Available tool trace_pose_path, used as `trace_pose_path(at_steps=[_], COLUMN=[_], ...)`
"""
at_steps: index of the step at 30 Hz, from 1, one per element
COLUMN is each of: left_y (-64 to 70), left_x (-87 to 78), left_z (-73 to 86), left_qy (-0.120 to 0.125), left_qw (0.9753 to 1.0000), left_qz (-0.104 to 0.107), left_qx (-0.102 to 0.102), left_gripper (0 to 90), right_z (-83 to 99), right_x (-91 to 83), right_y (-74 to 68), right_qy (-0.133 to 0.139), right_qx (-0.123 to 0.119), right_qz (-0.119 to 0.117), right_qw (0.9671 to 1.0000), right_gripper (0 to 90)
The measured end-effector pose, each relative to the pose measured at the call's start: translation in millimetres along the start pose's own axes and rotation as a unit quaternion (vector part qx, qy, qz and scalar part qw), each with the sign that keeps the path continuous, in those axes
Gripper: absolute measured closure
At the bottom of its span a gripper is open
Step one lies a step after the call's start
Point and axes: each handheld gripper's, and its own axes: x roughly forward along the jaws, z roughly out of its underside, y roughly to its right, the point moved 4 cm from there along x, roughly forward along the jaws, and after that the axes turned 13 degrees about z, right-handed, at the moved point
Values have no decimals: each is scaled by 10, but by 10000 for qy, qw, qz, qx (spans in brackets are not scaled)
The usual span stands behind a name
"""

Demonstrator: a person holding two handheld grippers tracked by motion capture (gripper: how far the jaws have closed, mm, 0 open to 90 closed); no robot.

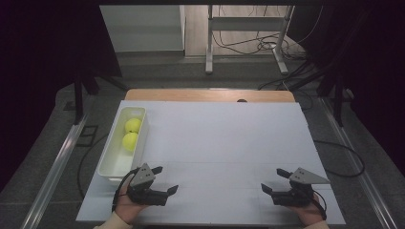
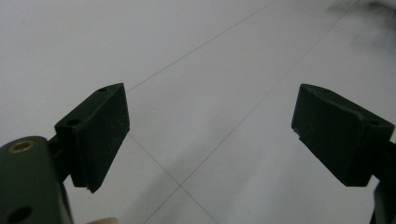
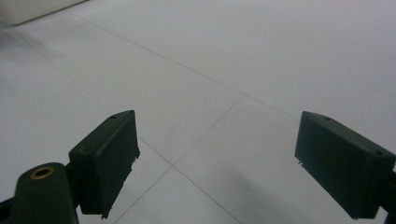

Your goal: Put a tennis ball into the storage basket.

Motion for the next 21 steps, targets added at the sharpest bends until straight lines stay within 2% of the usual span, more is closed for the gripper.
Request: trace_pose_path(at_steps=[5, 11, 21], left_y=[-64, -55, -20], left_x=[-3, -3, 27], left_z=[44, 50, 51], left_qy=[0, -2, -42], left_qw=[10000, 10000, 10000], left_qz=[-55, -64, -67], left_qx=[-60, -29, 42], left_gripper=[124, 125, 125], right_z=[6, 3, -2], right_x=[9, 30, 19], right_y=[-23, -69, -75], right_qy=[-38, -62, -13], right_qx=[-11, -78, -103], right_qz=[-50, -151, -153], right_qw=[10000, 9998, 9998], right_gripper=[137, 136, 136])
